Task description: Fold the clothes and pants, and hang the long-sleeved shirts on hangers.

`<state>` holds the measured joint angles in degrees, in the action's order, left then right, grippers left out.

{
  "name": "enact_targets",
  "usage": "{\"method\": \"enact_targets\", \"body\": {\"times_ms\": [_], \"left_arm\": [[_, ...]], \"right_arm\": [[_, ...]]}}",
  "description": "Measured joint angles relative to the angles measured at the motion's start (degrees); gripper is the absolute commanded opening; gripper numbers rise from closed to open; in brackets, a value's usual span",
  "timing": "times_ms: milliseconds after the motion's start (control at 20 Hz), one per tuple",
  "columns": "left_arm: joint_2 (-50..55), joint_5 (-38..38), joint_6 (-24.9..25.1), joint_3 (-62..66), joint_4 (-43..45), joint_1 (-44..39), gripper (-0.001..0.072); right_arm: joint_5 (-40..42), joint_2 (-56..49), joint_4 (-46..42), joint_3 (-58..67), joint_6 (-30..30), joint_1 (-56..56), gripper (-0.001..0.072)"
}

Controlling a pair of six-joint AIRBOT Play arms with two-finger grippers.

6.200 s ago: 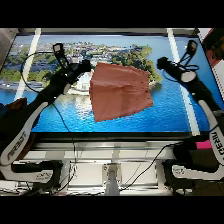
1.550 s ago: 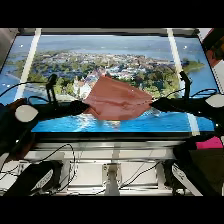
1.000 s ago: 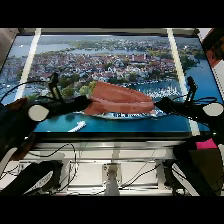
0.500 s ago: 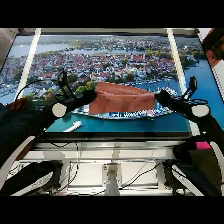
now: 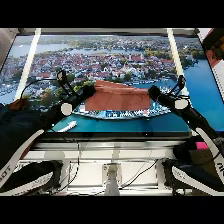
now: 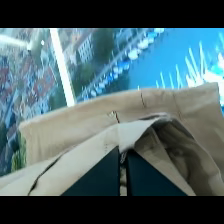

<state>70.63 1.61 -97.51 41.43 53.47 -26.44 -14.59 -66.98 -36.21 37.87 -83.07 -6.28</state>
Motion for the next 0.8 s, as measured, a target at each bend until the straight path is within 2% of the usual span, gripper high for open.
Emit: {"method": "enact_targets", "body": {"times_ms": [50,100,150,200,250,500,550,600,800], "left_arm": [[0.5,1.2,0.0,0.0,0.0,0.0,0.0039],[0.9,2.1,0.1,0.0,0.0,0.0,0.0177],[1.2,3.6,0.2,0.0,0.0,0.0,0.0432],[1.3,4.7,0.2,0.0,0.0,0.0,0.0633],[1.5,5.3,0.2,0.0,0.0,0.0,0.0665],[1.7,7.8,0.2,0.0,0.1,0.0,0.0664],[1.6,7.8,0.2,0.0,0.3,0.1,0.0664],[1.4,7.9,0.3,0.0,0.9,0.2,0.0663],[0.0,8.1,0.4,0.0,3.7,0.7,0.0663]], "right_arm": [[0.7,-0.5,0.1,0.3,0.0,-0.1,0.009],[1.2,-0.8,0.1,0.5,0.0,-0.2,0.0229],[2.0,-1.0,0.1,0.7,0.0,-0.2,0.0361],[2.3,-1.2,0.1,0.8,0.1,-0.3,0.0389],[2.3,-1.3,0.1,0.9,0.1,-0.3,0.0389],[2.8,-1.2,-1.6,1.1,0.3,-0.1,0.039],[2.1,-1.0,-2.6,1.3,0.5,0.5,0.0444],[0.4,-0.8,-3.8,1.8,0.8,1.7,0.0548],[-10.2,-0.7,-9.2,4.9,2.1,9.9,0.0566]]}}
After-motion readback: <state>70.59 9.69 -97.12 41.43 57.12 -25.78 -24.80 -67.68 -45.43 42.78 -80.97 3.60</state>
